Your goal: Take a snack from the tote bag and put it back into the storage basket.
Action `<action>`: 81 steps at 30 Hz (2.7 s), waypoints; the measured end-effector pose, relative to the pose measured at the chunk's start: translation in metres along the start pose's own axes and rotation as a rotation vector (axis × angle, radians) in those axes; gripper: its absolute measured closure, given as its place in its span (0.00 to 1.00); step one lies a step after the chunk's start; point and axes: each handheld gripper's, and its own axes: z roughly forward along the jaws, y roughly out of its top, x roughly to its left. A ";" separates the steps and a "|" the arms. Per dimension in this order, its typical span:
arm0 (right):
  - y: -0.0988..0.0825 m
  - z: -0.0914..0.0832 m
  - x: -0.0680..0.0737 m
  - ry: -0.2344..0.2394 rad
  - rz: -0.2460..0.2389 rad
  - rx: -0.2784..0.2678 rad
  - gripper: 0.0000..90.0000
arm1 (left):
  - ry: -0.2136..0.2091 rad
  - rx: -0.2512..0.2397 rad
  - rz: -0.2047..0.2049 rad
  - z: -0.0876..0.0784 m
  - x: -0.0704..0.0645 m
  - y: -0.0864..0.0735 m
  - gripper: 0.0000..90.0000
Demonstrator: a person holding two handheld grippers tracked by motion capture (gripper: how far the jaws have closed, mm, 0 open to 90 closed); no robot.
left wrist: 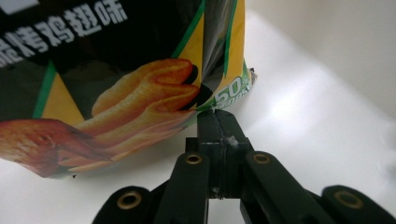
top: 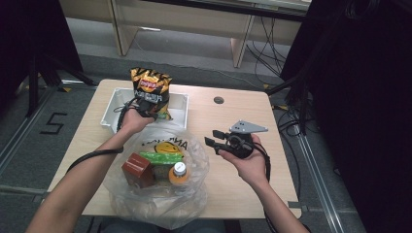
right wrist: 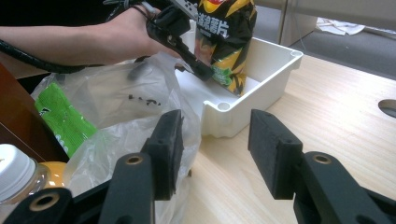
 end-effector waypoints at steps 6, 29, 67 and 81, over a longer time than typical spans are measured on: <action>0.001 -0.001 0.001 -0.009 -0.007 0.019 0.61 | -0.006 -0.025 -0.008 -0.006 -0.002 0.001 0.99; 0.002 0.000 0.003 -0.014 -0.015 0.014 0.58 | 0.007 -0.075 0.043 -0.052 -0.003 0.007 0.90; 0.004 -0.002 0.008 -0.004 0.032 0.029 0.53 | 0.056 -0.348 -0.173 -0.178 -0.013 -0.072 0.44; 0.007 -0.007 0.009 0.005 0.033 0.001 0.53 | 0.079 -0.385 -0.223 -0.219 -0.051 -0.147 0.45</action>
